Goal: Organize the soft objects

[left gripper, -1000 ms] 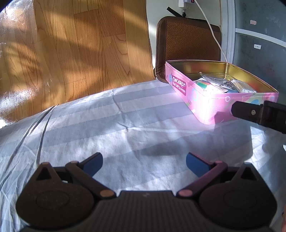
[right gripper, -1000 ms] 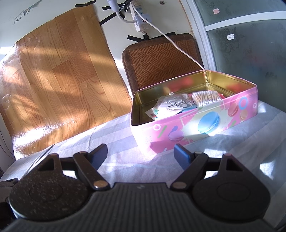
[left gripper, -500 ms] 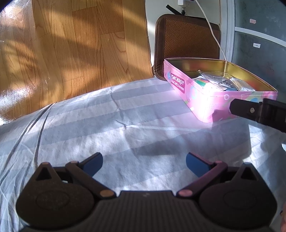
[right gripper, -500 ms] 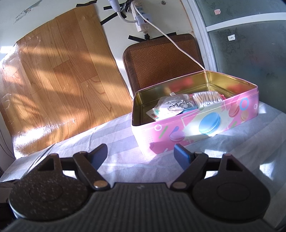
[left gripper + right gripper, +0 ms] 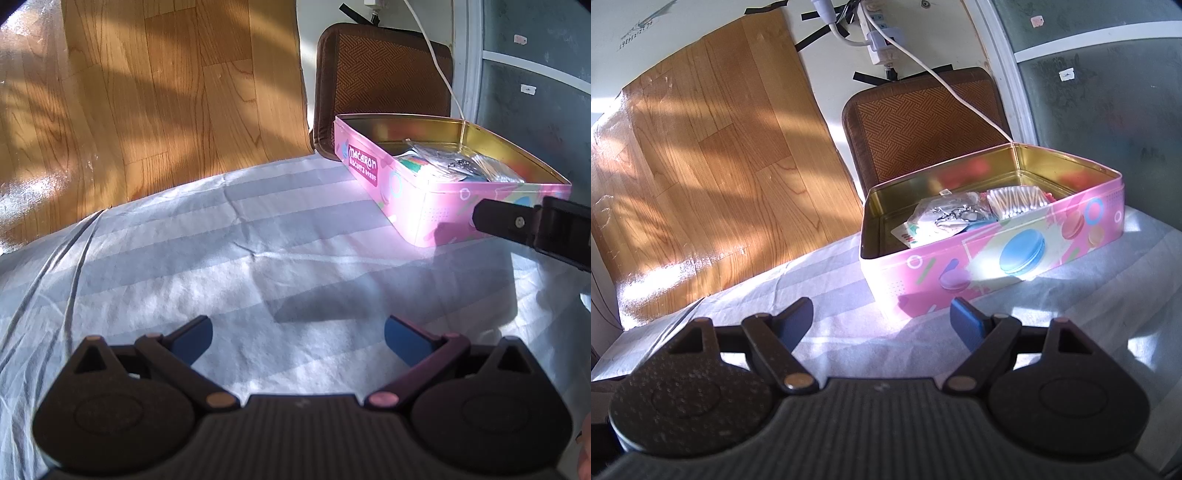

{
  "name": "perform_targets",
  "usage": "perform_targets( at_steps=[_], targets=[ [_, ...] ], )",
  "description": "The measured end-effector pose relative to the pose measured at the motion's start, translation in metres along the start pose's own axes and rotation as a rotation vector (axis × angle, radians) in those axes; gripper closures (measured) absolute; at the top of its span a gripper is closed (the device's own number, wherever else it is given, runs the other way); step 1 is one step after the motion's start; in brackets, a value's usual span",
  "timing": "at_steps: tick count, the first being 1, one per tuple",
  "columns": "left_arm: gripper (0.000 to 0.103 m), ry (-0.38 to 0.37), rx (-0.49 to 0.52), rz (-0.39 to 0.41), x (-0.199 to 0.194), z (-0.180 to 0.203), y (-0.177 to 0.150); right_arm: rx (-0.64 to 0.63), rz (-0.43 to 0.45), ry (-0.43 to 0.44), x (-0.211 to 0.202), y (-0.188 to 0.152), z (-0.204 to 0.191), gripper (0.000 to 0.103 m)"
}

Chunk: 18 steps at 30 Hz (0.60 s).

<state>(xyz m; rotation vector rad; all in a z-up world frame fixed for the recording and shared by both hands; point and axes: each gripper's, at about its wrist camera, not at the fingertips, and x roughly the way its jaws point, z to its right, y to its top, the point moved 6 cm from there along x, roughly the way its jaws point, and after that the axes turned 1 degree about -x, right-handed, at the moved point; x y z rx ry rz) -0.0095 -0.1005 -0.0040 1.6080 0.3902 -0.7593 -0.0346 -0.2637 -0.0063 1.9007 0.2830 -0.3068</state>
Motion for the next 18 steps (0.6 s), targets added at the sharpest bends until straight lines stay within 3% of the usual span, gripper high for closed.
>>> perform_targets(
  at_steps=[18],
  targets=[
    [0.0,-0.002,-0.003,-0.005,0.0021,0.0001,-0.0013,0.0,-0.001,0.002,0.0005,-0.0004,0.0009,0.019]
  ],
)
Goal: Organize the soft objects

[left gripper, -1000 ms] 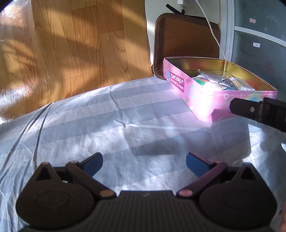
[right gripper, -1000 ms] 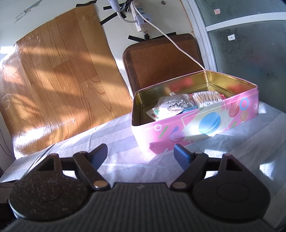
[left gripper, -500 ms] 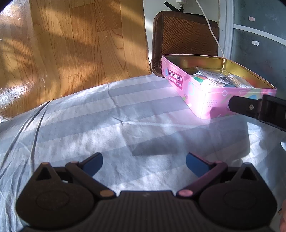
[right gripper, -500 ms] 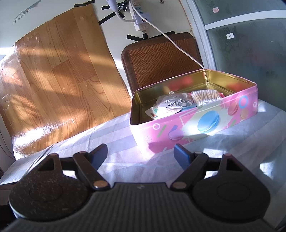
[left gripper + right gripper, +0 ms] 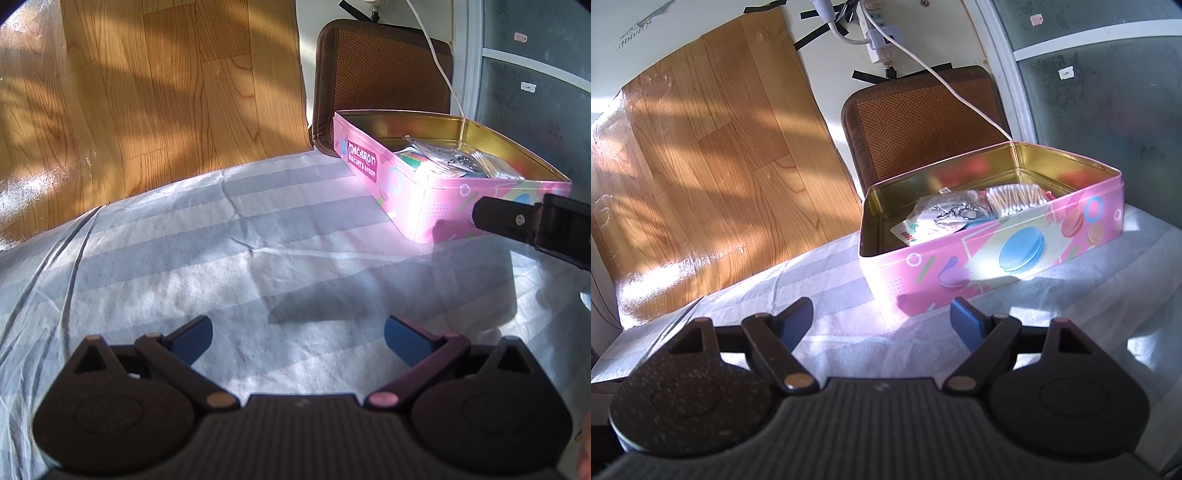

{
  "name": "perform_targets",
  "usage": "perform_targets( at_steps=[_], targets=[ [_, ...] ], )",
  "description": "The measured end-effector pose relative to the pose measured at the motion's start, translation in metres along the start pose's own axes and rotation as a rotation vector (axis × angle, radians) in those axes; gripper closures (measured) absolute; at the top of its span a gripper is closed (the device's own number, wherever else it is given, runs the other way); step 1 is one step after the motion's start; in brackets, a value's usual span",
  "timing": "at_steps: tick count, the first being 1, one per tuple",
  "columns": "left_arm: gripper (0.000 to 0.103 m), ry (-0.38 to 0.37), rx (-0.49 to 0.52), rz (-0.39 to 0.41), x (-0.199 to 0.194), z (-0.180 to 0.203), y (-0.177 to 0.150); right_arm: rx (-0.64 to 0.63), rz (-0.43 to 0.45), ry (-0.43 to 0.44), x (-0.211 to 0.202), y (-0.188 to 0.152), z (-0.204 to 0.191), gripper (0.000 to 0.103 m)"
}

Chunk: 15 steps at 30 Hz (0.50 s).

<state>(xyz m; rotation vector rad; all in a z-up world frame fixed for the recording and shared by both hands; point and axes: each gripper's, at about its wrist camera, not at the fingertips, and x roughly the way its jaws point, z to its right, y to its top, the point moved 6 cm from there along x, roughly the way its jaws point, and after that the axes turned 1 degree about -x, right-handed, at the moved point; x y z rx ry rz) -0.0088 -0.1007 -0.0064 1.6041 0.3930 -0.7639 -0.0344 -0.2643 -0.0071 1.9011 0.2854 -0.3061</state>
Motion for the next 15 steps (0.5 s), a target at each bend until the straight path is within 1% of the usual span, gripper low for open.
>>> perform_targets(
  at_steps=[8,15],
  targets=[
    [0.0,-0.017,-0.011,-0.013,0.0023,0.0,-0.003,0.0,-0.001,0.0,0.0,0.0001,0.0003,0.019],
    [0.0,-0.028,-0.005,0.003,0.0002,-0.0009,-0.0005,-0.001,-0.001,-0.001,0.0009,-0.0029,0.0011,0.019]
  ],
)
